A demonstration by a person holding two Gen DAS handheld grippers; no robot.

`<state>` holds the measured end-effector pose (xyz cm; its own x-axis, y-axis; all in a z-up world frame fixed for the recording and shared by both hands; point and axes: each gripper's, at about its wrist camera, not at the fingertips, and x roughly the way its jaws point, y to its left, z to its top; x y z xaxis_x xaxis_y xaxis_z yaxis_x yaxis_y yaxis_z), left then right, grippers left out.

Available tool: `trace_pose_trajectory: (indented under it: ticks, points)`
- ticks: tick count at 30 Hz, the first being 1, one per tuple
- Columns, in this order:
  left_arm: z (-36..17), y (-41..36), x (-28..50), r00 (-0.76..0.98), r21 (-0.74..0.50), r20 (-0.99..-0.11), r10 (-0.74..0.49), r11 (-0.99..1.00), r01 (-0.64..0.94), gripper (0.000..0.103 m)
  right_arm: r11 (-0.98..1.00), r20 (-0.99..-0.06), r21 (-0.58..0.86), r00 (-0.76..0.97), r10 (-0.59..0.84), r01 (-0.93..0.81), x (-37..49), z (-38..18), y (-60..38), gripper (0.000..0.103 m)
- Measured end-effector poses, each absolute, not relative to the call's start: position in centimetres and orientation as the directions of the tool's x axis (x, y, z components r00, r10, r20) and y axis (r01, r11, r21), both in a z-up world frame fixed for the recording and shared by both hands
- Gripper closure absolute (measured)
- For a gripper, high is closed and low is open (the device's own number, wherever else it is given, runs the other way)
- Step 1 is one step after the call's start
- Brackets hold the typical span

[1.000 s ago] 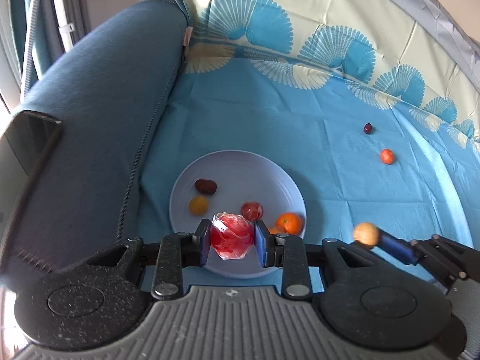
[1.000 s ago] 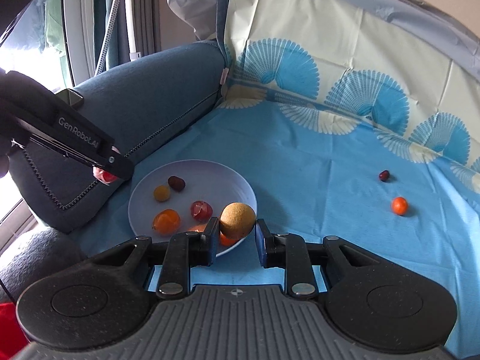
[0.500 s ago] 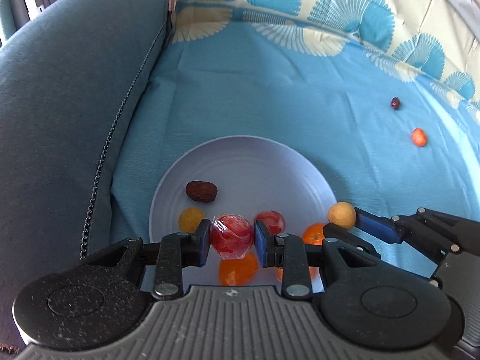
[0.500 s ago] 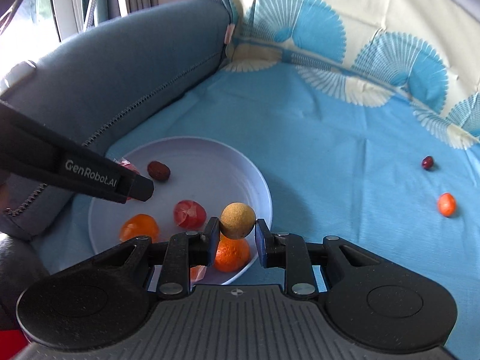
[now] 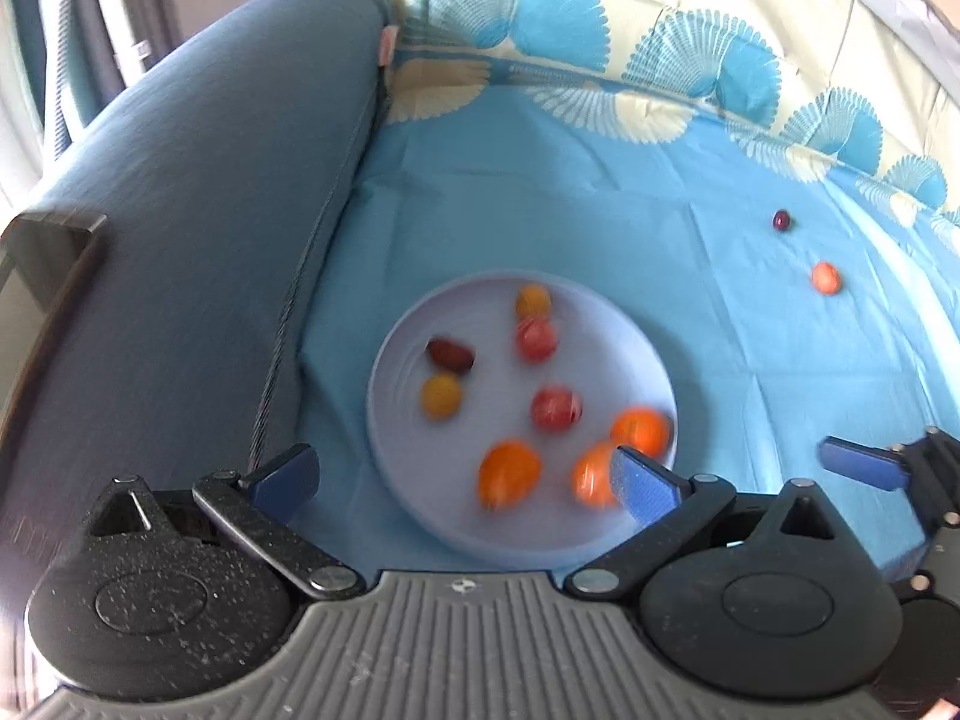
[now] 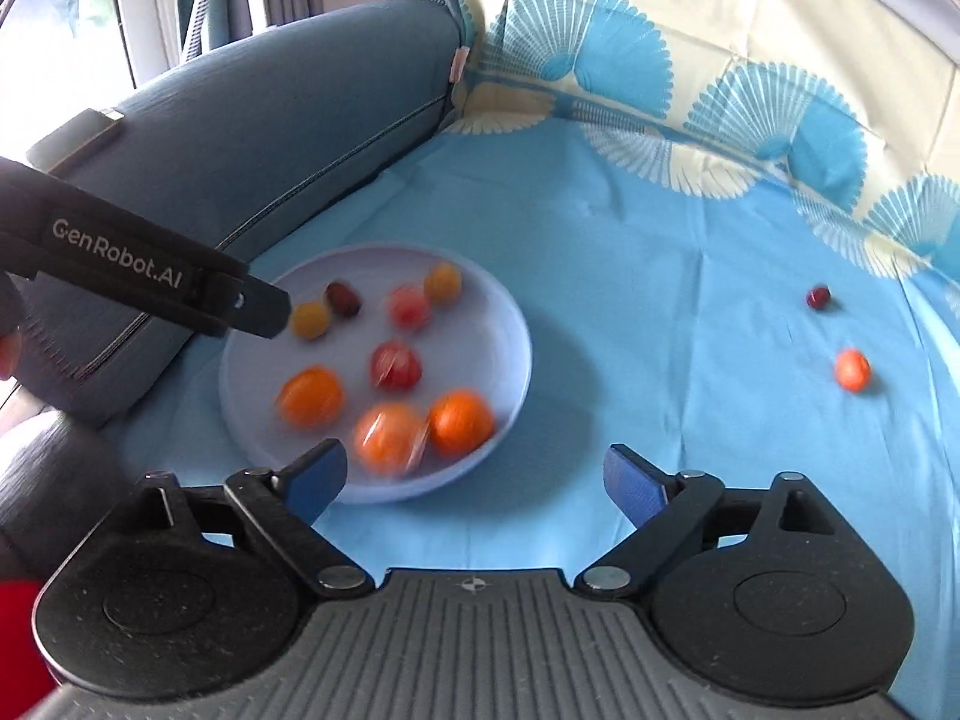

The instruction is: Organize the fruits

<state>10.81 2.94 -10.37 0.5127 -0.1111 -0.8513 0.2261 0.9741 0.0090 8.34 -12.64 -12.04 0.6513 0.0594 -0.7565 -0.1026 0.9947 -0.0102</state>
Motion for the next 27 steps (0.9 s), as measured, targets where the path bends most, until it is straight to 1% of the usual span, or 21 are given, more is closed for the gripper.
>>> trace_pose_trajectory:
  ticks: [4, 8, 17, 27]
  points:
    - [-9.0, 4.0, 7.3, 0.498, -0.012, -0.861, -0.098, 0.985, 0.172, 0.000, 0.996, -0.756, 0.007, 0.651, 0.064, -0.089, 4.6, -10.4, -12.2, 0.006]
    - [-7.7, 4.4, 4.5, 0.512, -0.001, -0.856, -0.071, 0.991, 0.136, 0.000, 0.997, -0.727, 0.003, 0.684, 0.051, -0.071, 1.6, -8.5, -12.0, 0.004]
    - [-4.8, 3.2, -0.1, 0.577, 0.047, -0.815, -0.052, 0.987, 0.155, 0.000, 0.998, -0.622, -0.052, 0.783, -0.007, -0.032, -3.7, -4.9, -11.8, 0.003]
    - [-3.2, 1.8, -3.0, 0.614, 0.092, -0.788, -0.047, 0.977, 0.194, 0.000, 0.998, -0.567, -0.065, 0.824, -0.017, -0.025, -6.8, -3.1, -11.8, 0.001]
